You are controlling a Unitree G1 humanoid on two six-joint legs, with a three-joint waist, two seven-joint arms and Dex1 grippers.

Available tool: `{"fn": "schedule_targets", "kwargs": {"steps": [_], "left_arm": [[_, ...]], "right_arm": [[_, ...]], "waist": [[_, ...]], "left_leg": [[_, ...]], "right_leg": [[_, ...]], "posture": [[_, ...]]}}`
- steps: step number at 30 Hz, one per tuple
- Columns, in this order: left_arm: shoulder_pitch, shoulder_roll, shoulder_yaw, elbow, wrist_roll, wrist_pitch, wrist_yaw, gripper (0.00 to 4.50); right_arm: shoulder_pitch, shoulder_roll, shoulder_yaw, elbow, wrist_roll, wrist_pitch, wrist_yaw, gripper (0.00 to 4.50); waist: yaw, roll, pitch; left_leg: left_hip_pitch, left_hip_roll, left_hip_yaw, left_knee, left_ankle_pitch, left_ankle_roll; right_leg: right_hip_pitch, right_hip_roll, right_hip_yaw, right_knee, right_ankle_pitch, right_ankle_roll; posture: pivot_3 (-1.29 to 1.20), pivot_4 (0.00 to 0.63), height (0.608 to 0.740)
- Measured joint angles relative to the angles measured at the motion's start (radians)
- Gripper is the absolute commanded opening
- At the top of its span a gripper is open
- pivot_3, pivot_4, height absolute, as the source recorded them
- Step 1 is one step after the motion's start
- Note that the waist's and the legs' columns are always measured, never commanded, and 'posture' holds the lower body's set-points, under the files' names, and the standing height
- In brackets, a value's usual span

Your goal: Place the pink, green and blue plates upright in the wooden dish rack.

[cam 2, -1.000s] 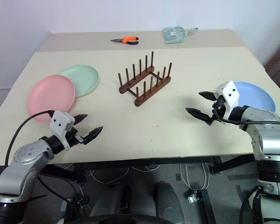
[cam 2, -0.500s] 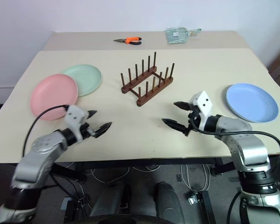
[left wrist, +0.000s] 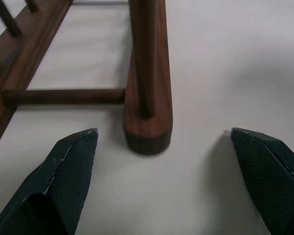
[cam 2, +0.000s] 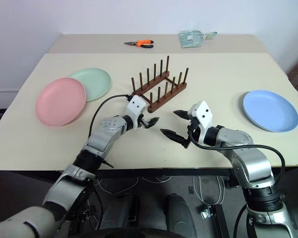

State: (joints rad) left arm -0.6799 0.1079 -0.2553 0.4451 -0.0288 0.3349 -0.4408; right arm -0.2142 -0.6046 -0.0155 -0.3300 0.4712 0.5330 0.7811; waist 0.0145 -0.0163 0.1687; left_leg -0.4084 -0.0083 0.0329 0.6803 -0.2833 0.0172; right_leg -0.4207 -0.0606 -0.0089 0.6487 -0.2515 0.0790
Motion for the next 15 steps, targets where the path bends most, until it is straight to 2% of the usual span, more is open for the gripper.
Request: {"fn": "schedule_targets", "kwargs": {"steps": [1, 7, 12, 15], "left_arm": [[-0.004, -0.007, 0.001, 0.019, 0.000, -0.019, -0.004, 3.58], [-0.004, -0.030, 0.007, 0.066, 0.002, -0.090, -0.009, 0.74], [-0.004, -0.022, 0.010, 0.084, 0.016, -0.132, -0.036, 0.70], [0.004, 0.033, -0.010, 0.082, 0.021, -0.202, -0.130, 0.70]], "right_arm": [[0.008, -0.001, 0.000, -0.002, -0.005, -0.002, -0.003, 4.50], [0.040, -0.006, -0.002, -0.030, -0.020, -0.009, -0.015, 4.50], [0.075, -0.051, -0.003, -0.039, -0.036, -0.014, -0.007, 4.50], [0.116, -0.118, -0.030, -0.039, -0.038, -0.016, 0.029, 4.50]], "waist": [[0.000, 0.000, 0.000], [-0.001, 0.000, 0.000], [-0.001, 0.000, 0.000], [-0.001, 0.000, 0.000]], "left_leg": [[0.000, 0.000, 0.000, 0.001, 0.000, 0.000], [0.000, 0.000, 0.000, 0.001, 0.000, 0.000], [0.000, 0.000, 0.000, 0.001, 0.000, 0.000], [-0.001, 0.000, 0.000, 0.001, 0.000, 0.000]], "right_leg": [[0.000, 0.000, 0.000, 0.000, 0.000, 0.000], [0.001, -0.001, 0.000, 0.000, 0.001, 0.001], [0.001, -0.001, 0.000, 0.000, 0.001, 0.001], [0.000, -0.001, 0.000, 0.000, 0.001, 0.001]], "posture": [[0.00, 0.150, 0.740], [0.00, 0.150, 0.740], [0.00, 0.150, 0.740], [0.00, 0.150, 0.740]]}}
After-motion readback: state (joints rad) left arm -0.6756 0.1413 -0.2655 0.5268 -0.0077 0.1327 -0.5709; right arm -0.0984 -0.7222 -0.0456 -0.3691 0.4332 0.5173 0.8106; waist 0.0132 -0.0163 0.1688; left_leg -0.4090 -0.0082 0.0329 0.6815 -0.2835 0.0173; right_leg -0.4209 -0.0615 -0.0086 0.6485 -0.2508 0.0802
